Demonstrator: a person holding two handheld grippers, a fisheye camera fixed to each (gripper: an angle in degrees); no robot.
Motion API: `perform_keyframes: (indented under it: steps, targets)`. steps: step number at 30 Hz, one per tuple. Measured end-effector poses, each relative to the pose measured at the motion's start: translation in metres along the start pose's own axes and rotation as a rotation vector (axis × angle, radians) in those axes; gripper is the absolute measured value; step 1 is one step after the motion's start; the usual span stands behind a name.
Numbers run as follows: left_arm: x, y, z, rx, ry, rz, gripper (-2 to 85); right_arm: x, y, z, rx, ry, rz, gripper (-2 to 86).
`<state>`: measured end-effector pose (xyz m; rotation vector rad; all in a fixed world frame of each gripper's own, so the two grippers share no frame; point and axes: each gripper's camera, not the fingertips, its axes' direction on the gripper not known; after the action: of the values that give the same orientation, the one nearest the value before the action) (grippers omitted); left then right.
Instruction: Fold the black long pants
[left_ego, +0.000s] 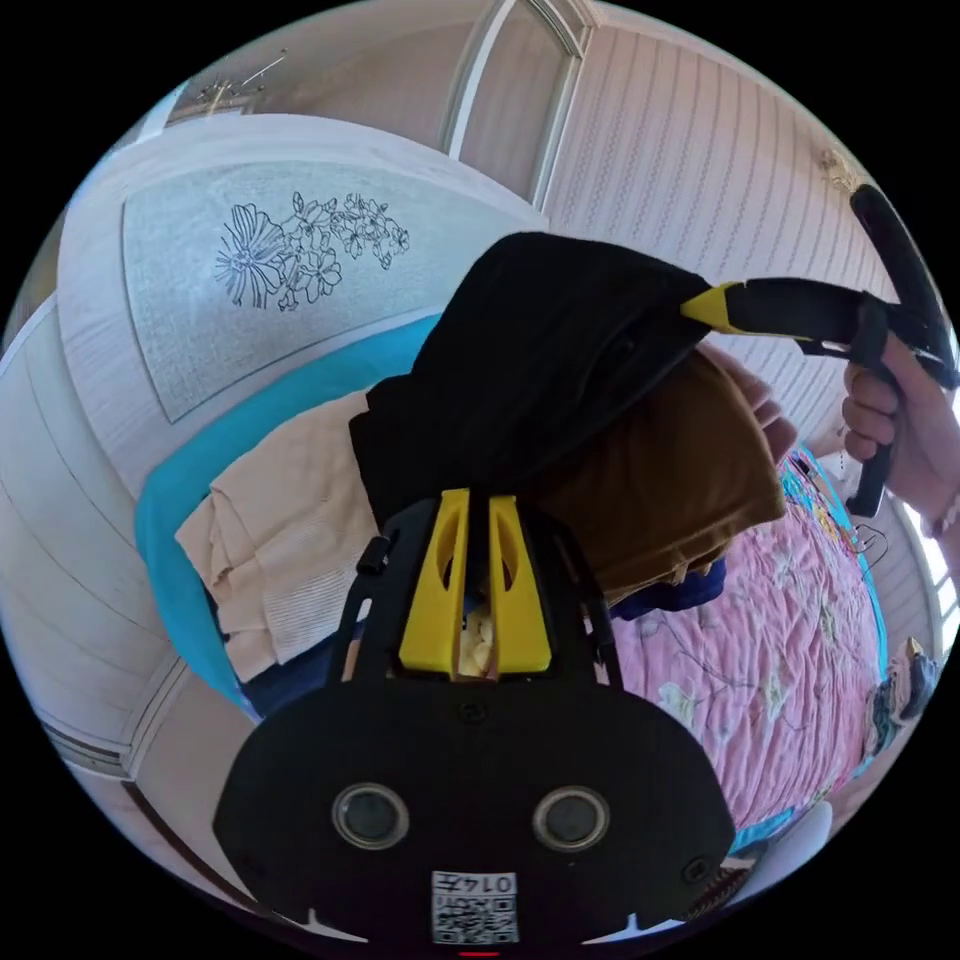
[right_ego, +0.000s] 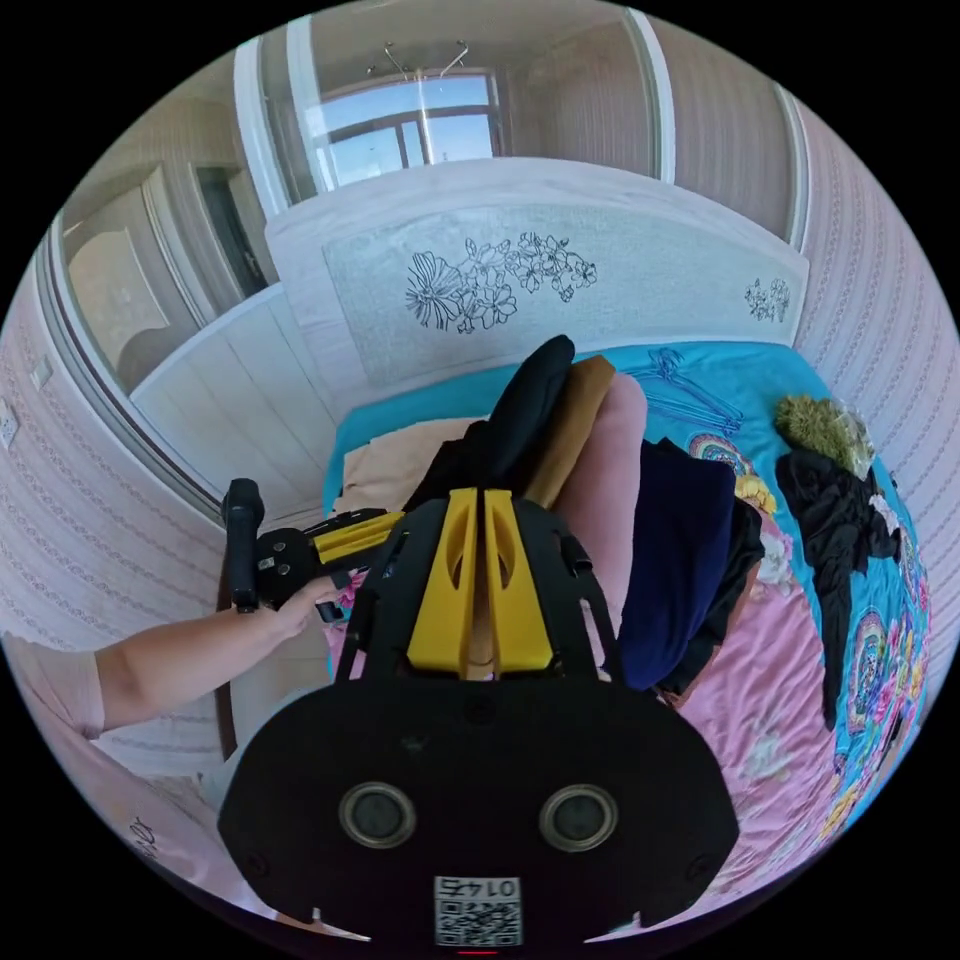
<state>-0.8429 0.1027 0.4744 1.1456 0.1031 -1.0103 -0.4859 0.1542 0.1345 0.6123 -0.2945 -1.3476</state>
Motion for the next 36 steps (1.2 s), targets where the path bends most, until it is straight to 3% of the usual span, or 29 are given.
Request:
perform_keyframes:
  steps: [4,10,12,16,18,21,25,31,33,36]
  targets:
    - [0.007,-0.013,-0.054,0.137,0.043,0.048,2.0,0.01,0.025,-0.04,0.074,0.001,-0.019,-0.8]
    - [0.095,-0.018,-0.152,0.355,0.389,0.275,2.6,0.043,0.173,-0.152,0.303,-0.055,0.137,-0.8]
    - [0.166,0.012,-0.168,0.281,0.56,0.455,2.9,0.045,0.274,-0.183,0.273,-0.042,0.286,-0.7]
    - [0.263,0.11,-0.148,0.028,0.797,0.497,3.6,0.039,0.444,-0.192,0.147,-0.169,0.665,-0.3]
    - [0.32,0.186,-0.105,-0.256,0.771,0.578,3.2,0.026,0.533,-0.187,-0.037,-0.081,0.893,-0.1]
    - [0.354,0.239,-0.069,-0.495,0.706,0.574,1.1,0.004,0.571,-0.188,-0.157,-0.013,0.908,0.1]
    - [0.358,0.246,-0.073,-0.452,0.683,0.482,1.0,-0.002,0.559,-0.194,-0.105,0.073,0.781,1.3]
    - [0.332,0.238,-0.089,-0.341,0.475,0.43,4.0,-0.002,0.494,-0.164,-0.125,0.272,0.361,13.2]
    - [0.324,0.242,-0.082,-0.36,0.401,0.426,4.7,-0.002,0.477,-0.13,-0.208,0.31,0.258,17.0]
    - [0.326,0.248,-0.061,-0.405,0.381,0.4,7.5,0.01,0.481,-0.092,-0.334,0.302,0.287,18.3]
